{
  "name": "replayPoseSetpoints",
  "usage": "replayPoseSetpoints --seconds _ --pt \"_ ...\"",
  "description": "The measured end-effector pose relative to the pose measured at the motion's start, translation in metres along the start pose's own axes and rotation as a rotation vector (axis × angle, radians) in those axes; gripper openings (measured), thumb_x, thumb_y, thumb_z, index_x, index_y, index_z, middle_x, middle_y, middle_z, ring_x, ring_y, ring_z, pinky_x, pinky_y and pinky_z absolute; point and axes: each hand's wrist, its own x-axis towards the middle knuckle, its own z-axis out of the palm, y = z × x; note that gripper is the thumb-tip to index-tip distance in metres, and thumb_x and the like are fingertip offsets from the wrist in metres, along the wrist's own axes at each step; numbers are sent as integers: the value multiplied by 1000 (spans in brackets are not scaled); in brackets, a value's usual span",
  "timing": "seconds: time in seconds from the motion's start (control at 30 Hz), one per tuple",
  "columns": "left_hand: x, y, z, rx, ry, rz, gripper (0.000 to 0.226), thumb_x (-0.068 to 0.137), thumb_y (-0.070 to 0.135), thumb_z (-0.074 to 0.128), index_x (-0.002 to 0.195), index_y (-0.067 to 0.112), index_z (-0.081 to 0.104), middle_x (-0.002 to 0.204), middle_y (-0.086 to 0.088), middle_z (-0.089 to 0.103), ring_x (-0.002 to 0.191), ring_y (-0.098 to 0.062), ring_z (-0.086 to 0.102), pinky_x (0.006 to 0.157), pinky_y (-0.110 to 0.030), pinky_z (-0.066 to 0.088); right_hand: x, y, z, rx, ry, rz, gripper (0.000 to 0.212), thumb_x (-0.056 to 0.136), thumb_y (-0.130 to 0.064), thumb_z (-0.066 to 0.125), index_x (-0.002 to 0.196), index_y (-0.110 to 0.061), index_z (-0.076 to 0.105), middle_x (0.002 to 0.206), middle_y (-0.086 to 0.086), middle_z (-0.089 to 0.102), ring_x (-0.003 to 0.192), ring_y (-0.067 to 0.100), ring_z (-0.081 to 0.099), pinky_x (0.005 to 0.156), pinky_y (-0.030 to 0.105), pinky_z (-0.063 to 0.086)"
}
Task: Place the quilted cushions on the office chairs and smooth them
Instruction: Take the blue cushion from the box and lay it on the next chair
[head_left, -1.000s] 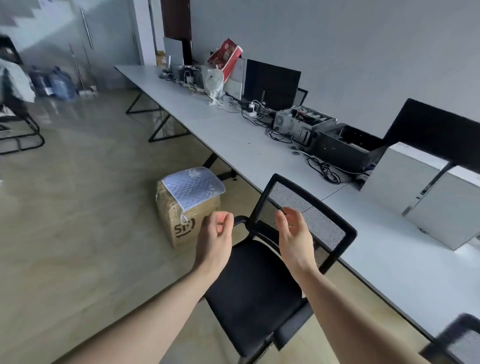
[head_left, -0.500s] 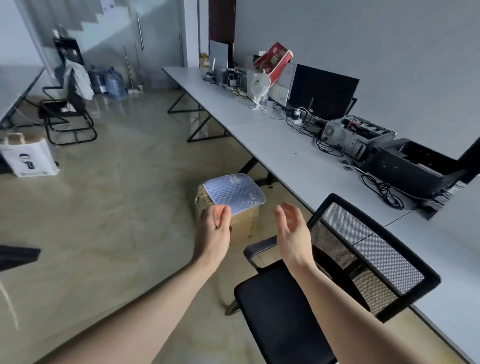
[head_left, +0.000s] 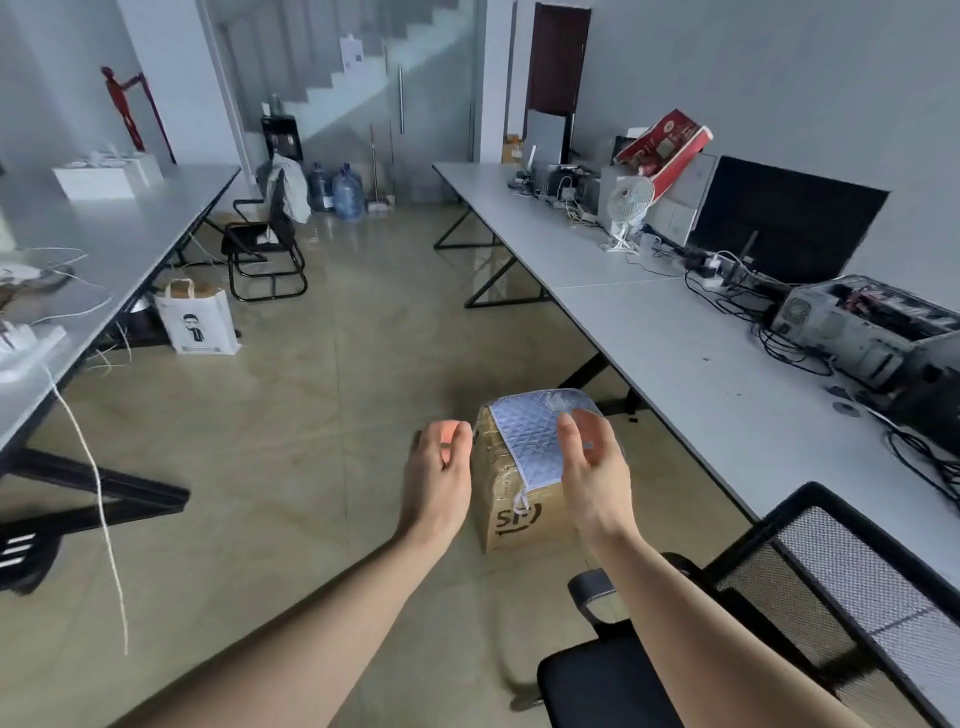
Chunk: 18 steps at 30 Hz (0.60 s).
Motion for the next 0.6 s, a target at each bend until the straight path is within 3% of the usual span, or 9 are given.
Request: replayPoseSetpoints --seconds 0.13,0.33,0.4,0.5,0.6 --pt "42 -4 7 11 45 -16 15 99 37 47 85 40 54 104 3 57 98 -20 63 90 -51 53 43 -3 23 28 -54 4 39 95 -54 46 126 -30 54 117 -11 61 97 -7 55 76 20 40" --pt "102 -11 13 20 110 -40 19 98 37 46 81 40 53 96 8 56 100 -24 61 90 -53 52 102 -6 55 6 -102 -9 39 96 -53 47 126 -31 54 116 -10 61 98 -4 56 70 11 38" --pt "119 -15 12 19 134 -42 18 98 38 47 81 40 53 97 7 57 99 -24 62 90 -53 52 116 -7 67 -1 -115 -14 40 95 -53 47 127 -31 54 117 -11 61 97 -4 56 70 11 37" --pt "145 -22 8 25 155 -44 14 98 38 46 88 38 55 101 6 56 97 -20 63 89 -51 53 136 -10 87 -15 -141 -22 39 96 -52 47 127 -30 54 117 -11 61 89 -19 53 70 13 37" --pt "173 -28 2 28 169 -37 14 98 38 45 98 30 57 107 2 57 96 -19 63 88 -51 54 153 -14 110 -24 -161 -31 40 96 -51 46 129 -29 53 120 -9 60 93 -11 54 74 18 39"
